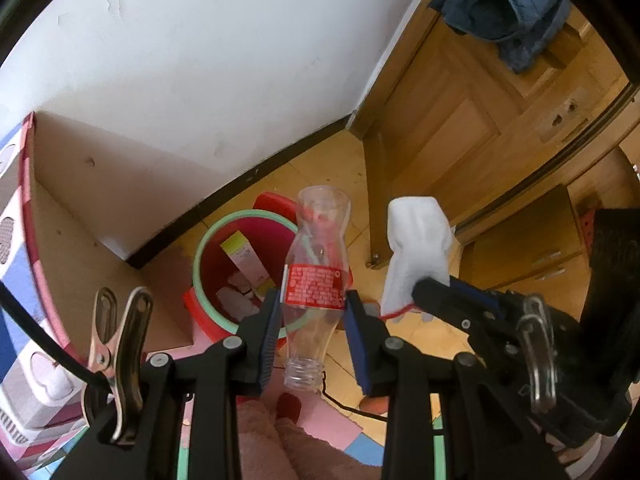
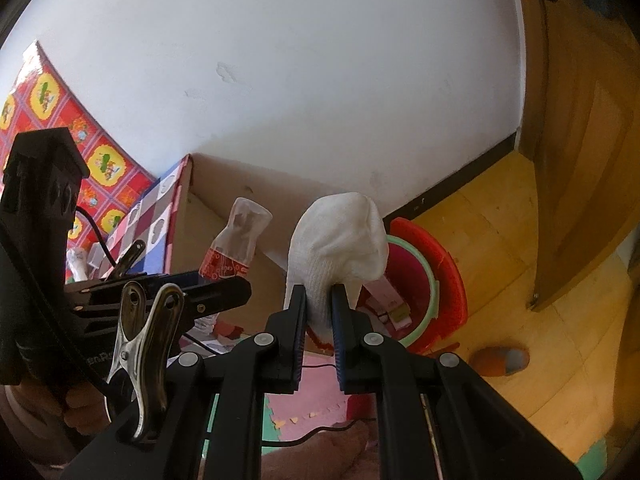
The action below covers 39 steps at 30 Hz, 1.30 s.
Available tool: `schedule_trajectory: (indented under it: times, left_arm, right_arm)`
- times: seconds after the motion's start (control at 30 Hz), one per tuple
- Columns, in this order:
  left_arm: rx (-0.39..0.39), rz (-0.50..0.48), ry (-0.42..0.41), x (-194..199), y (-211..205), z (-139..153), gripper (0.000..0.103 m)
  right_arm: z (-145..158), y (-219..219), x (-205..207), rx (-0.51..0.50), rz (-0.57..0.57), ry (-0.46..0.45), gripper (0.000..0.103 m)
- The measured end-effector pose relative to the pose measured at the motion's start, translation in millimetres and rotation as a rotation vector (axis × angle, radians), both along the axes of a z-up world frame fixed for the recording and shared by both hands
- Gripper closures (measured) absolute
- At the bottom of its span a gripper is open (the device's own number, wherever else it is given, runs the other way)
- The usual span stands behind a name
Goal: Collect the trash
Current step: 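Carry the bottle and sock in both tools toward the red bucket, then open both tools over the bucket to drop the bottle and sock inside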
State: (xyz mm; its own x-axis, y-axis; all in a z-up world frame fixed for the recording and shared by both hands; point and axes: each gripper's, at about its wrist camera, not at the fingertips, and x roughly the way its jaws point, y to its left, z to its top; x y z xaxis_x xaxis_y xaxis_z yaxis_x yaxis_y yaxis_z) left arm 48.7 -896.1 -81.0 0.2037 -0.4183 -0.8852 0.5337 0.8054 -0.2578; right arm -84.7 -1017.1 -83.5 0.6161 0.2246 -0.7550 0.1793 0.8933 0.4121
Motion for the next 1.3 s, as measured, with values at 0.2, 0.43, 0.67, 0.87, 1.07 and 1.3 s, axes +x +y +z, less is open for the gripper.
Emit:
schedule_trajectory:
  times: [0.2,0.43,0.67,0.87,1.07,1.3]
  left_arm:
    - [0.015,0.004,0.009,11,-3,-25,0.071]
    - [0.047,-0.024,0.035,18,-7,-59,0.071]
    - [0.066,-0.034,0.047,28,-13,-97,0.071]
    - [0.094,-0.03,0.067,37,-17,-137,0.071]
    - [0.119,-0.026,0.107,46,-19,-177,0.071]
    - [0.13,-0.023,0.163,57,-19,-213,0.071]
  right_arm:
    - [-19,-4,9,0.006,-0.015,0.022,0.09]
    - [-44,-9,13,0.021,-0.054,0.057,0.09]
    - [-74,-9,20,0.002,-0.067,0.108,0.09]
    - [-111,-11,29,0.01,-0.071,0.158,0.09]
    - [-147,-10,44,0.031,-0.072,0.213,0.09]
    - [-176,-4,59,0.025,-0.055,0.269,0.09]
